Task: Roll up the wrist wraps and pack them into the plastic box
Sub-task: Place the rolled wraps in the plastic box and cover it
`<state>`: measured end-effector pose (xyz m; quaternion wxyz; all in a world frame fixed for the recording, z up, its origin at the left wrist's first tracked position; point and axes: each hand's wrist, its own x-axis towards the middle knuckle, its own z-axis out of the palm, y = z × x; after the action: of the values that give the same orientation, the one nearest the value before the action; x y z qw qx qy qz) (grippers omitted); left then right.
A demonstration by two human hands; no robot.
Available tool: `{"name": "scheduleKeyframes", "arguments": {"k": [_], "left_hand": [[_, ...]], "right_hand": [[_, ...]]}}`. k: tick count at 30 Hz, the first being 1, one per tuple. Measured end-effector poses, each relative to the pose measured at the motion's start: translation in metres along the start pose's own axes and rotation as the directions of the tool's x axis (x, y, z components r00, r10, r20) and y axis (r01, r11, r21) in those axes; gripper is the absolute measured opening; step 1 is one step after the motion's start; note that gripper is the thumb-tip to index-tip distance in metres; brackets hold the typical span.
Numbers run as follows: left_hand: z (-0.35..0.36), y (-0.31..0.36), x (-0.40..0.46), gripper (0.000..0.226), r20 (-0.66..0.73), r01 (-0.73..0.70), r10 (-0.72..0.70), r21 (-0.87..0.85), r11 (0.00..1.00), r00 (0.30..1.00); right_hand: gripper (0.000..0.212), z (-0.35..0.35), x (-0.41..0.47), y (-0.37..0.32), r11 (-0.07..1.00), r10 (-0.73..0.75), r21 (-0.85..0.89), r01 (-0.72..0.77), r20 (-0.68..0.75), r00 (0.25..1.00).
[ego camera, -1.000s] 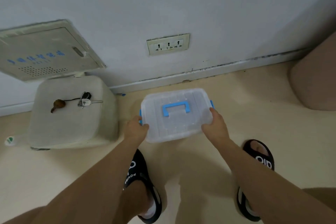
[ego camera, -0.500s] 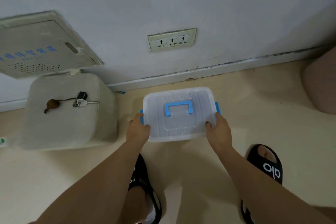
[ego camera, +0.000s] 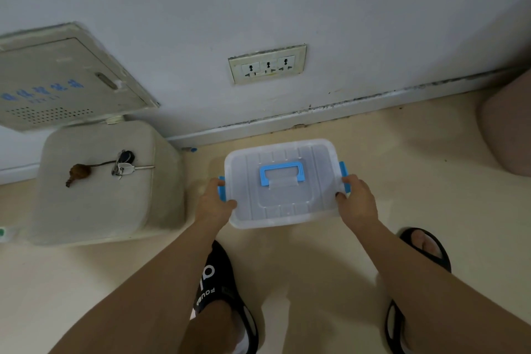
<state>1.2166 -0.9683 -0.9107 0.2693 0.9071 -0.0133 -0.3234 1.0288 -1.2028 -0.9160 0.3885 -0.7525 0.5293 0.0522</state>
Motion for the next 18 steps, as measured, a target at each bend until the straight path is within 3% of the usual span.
{"name": "scheduleKeyframes", "arguments": {"k": [3, 9, 13, 16, 18], "left_hand": [[-0.002, -0.001, 0.0, 0.068, -0.07, 0.038, -0.038, 0.003, 0.999, 0.997], [-0.003, 0.005, 0.004, 0.042, -0.054, 0.018, -0.008, 0.195, 0.981, 0.999], [0.001, 0.008, -0.002, 0.026, -0.081, -0.051, 0.079, 0.299, 0.953, 0.994], [0.006, 0.009, -0.006, 0.02, -0.094, -0.077, 0.117, 0.352, 0.933, 0.989], [0.007, 0.009, -0.006, 0.02, -0.093, -0.073, 0.113, 0.354, 0.932, 0.989]], "right_hand": [[0.033, 0.001, 0.0, -0.001, 0.993, 0.061, 0.099, -0.061, 0.009, 0.998], [0.042, 0.001, -0.001, -0.005, 0.969, 0.074, 0.243, -0.048, -0.095, 0.993], [0.058, 0.004, -0.003, -0.009, 0.981, 0.051, 0.19, -0.023, -0.141, 0.989], [0.04, 0.008, -0.002, -0.01, 0.998, -0.018, 0.051, 0.025, -0.13, 0.991], [0.042, 0.009, 0.0, -0.009, 0.999, -0.044, 0.007, 0.045, -0.122, 0.992]]}}
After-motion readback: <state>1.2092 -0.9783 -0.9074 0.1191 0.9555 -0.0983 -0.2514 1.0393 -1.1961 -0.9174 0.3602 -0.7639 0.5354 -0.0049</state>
